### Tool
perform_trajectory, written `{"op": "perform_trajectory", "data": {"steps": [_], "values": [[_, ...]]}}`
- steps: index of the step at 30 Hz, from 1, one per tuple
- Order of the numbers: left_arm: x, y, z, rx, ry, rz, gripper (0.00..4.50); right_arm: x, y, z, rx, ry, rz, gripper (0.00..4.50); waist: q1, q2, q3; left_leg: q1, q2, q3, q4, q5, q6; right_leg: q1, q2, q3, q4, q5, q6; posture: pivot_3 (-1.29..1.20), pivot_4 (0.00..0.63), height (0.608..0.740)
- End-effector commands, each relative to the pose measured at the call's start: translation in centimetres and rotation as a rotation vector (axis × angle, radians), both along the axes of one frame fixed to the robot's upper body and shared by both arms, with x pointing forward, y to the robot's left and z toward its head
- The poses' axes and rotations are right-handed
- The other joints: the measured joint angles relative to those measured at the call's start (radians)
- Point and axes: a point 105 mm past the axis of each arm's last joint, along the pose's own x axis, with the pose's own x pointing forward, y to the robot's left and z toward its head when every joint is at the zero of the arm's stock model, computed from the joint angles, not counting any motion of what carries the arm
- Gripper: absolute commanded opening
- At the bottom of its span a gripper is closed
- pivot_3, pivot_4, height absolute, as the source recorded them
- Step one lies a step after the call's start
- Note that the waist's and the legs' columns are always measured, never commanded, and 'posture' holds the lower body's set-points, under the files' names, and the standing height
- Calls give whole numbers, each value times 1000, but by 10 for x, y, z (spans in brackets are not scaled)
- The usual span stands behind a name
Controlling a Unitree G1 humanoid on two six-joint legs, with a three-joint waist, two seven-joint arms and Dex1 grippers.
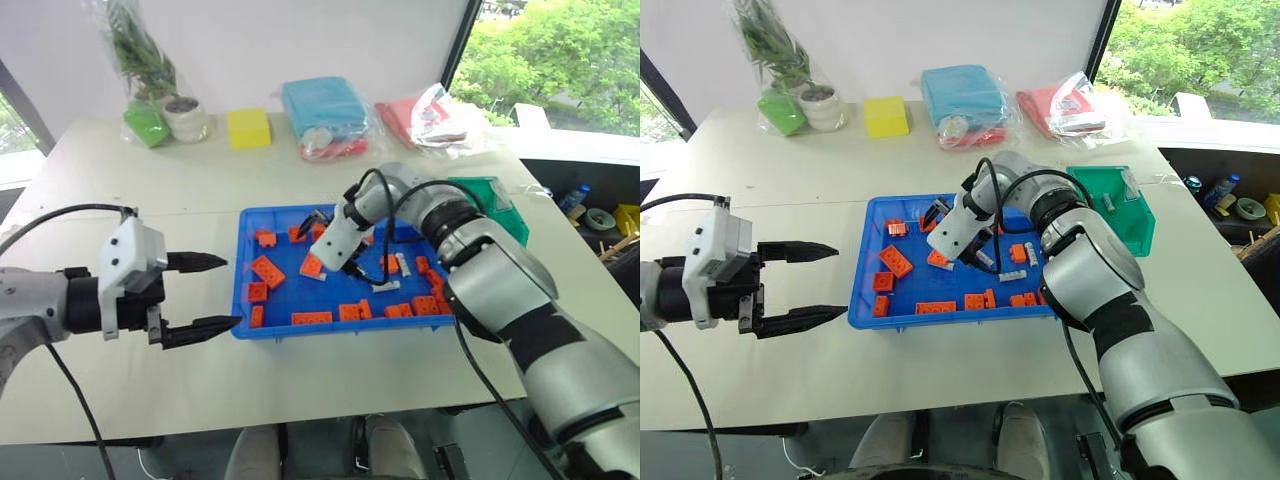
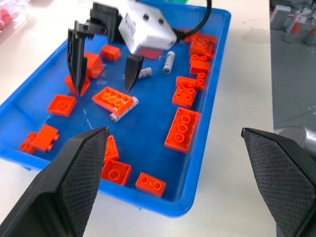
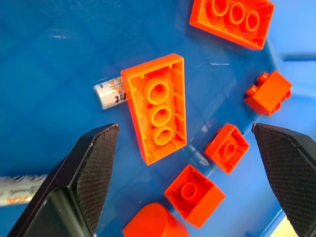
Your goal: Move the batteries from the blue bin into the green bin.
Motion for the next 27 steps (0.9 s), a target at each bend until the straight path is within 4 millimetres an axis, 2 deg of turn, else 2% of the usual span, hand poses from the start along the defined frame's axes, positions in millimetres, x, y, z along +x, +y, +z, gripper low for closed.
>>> {"op": "perform_trajectory", "data": {"steps": [1,12,15,18,27], "values": [[1,-2,13,4,-56,-6,4500,-1,8,-1,19,-25,20,4439,0,0,0,0,0,0,0,0,0,0,0,0,0,0,0,0,150,704],[7,-6,18,-8,-85,-17,4500,-2,6,-16,80,17,-17,4439,-1,-2,-1,3,0,0,0,0,0,5,0,1,6,0,0,0,150,704],[9,-6,19,-8,-89,-18,4500,-3,6,-17,100,29,-20,3552,-1,-2,-1,7,0,1,0,0,0,7,0,2,6,-2,2,0,150,704],[12,-6,20,-10,-97,-22,4500,-1,8,-13,141,19,-38,2108,0,-3,-1,9,0,1,-1,0,0,8,0,3,6,-2,1,0,150,704],[18,-9,21,-12,-111,-34,4500,1,25,-2,252,3,-48,2108,-2,-4,0,10,0,3,-1,0,0,8,0,5,7,-2,1,0,150,704]]}}
